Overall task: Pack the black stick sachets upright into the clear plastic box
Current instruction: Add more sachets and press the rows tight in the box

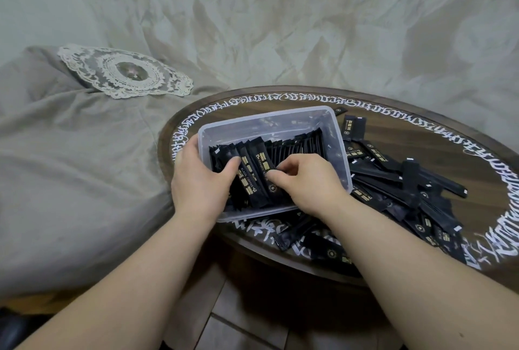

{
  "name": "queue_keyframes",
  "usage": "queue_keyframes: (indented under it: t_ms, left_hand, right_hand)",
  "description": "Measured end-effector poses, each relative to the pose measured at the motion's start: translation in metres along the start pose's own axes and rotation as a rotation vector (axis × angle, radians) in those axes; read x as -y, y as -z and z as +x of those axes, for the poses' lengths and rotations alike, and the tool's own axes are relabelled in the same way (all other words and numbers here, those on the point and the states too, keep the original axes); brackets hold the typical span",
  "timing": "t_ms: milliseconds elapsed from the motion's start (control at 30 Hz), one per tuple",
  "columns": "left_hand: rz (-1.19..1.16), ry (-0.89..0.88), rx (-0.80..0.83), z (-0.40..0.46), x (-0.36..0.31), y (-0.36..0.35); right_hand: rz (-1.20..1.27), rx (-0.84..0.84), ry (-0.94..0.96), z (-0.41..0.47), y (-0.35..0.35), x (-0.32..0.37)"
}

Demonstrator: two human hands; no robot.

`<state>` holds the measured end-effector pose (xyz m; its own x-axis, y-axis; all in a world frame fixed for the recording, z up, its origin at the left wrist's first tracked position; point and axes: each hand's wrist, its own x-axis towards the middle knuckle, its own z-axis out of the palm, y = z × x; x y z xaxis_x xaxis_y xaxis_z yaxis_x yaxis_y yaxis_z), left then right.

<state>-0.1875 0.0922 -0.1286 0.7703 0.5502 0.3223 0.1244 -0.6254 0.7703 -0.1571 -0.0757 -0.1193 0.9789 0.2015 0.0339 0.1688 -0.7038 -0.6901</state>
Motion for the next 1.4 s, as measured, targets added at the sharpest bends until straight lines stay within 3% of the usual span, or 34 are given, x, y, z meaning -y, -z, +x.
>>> queue_keyframes:
  t_ms: [267,567,767,1000,1133,1400]
  left_hand:
    - [-0.138,0.053,-0.009,0.001,0.002,-0.005]
    - [-0.152,0.047,-0.021,0.002,0.001,-0.010]
    - [-0.178,0.047,-0.025,0.002,0.003,-0.010]
    - [-0.170,0.024,-0.023,0.001,0.003,-0.010]
    - [-0.163,0.025,-0.023,0.002,0.005,-0.010]
    - [-0.161,0.026,-0.032,0.006,0.007,-0.011]
  right_hand:
    - [0.102,-0.003,-0.018,0.003,0.005,-0.003]
    - [-0.231,-0.048,0.075,0.004,-0.004,-0.004]
    - [-0.261,-0.078,0.124,0.003,-0.007,-0.003]
    - [-0.177,-0.191,0.064,-0.002,-0.002,-0.003]
    - [-0.283,-0.322,0.009,-0.006,0.019,-0.004]
    - [-0.412,-0.216,-0.016,-0.016,0.043,-0.013]
